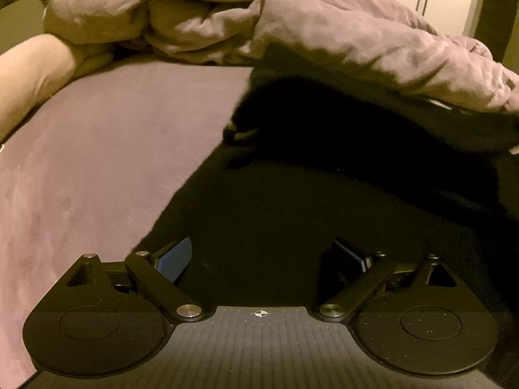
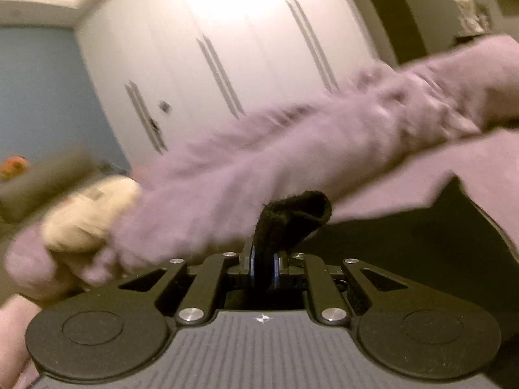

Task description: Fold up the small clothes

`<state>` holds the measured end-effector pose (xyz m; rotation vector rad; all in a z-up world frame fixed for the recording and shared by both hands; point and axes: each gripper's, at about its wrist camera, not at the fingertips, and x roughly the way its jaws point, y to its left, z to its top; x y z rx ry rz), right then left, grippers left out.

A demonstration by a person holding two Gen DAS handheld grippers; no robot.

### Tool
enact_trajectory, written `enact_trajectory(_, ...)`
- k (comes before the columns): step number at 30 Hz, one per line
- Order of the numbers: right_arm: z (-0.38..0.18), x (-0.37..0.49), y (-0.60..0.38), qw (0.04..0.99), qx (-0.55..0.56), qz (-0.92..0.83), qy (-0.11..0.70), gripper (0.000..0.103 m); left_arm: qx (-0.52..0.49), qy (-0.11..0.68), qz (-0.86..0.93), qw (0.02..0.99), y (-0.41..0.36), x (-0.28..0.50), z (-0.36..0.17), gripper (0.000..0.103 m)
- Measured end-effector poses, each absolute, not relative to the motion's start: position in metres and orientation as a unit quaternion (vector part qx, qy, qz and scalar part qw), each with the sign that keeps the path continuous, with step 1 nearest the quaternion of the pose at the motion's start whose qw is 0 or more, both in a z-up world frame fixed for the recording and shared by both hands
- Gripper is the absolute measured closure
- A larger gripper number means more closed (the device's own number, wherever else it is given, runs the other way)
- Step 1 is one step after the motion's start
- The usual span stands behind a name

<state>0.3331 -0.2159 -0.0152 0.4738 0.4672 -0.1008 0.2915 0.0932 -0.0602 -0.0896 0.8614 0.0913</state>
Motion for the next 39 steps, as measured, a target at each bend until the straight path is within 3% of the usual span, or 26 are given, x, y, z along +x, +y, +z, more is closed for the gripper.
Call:
enact_trajectory(3,-0.052,0.335,-0.244,0.910,0.286,-0.070,0.293,0.091,-0.037,0.421,0.043,0.905,0.088,0.290,-0.061,0.006)
enact_trajectory(5,-0.063,0.330,-0.254,0.898,0.325,-0.065,0.290,0.086,-0.031,0.424,0.044,0.904,0.085,0.290,-0.061,0.006)
enact_trajectory(12,-0.070,0.345,-0.253,0.885,0.351,-0.035,0.305,0.083,-0.021,0.423,0.058,0.904,0.077,0.287,-0.064,0.005)
enact_trajectory(15,-0.058,0.347,-0.243,0.903,0.293,-0.034,0.312,0.092,-0.020,0.425,0.055,0.903,0.077,0.287,-0.062,0.005)
enact_trajectory(19,-0.020,0.343,-0.225,0.952,0.132,-0.063,0.270,0.093,-0.044,0.431,0.061,0.899,0.088,0.293,-0.060,0.005)
enact_trajectory(23,-0.009,0.336,-0.234,0.961,0.069,-0.122,0.237,0.093,-0.071,0.432,0.074,0.896,0.097,0.301,-0.058,0.005)
enact_trajectory(28,-0.052,0.347,-0.275,0.922,0.164,-0.110,0.333,0.085,-0.071,0.430,0.072,0.897,0.095,0.317,-0.059,0.005)
enact_trajectory(34,-0.060,0.325,-0.312,0.910,0.280,-0.092,0.292,0.077,-0.073,0.437,0.088,0.892,0.099,0.351,-0.066,0.004)
enact_trajectory(39,-0.060,0.325,-0.330,0.902,0.316,-0.103,0.277,0.076,-0.072,0.438,0.112,0.889,0.091,0.364,-0.068,0.002)
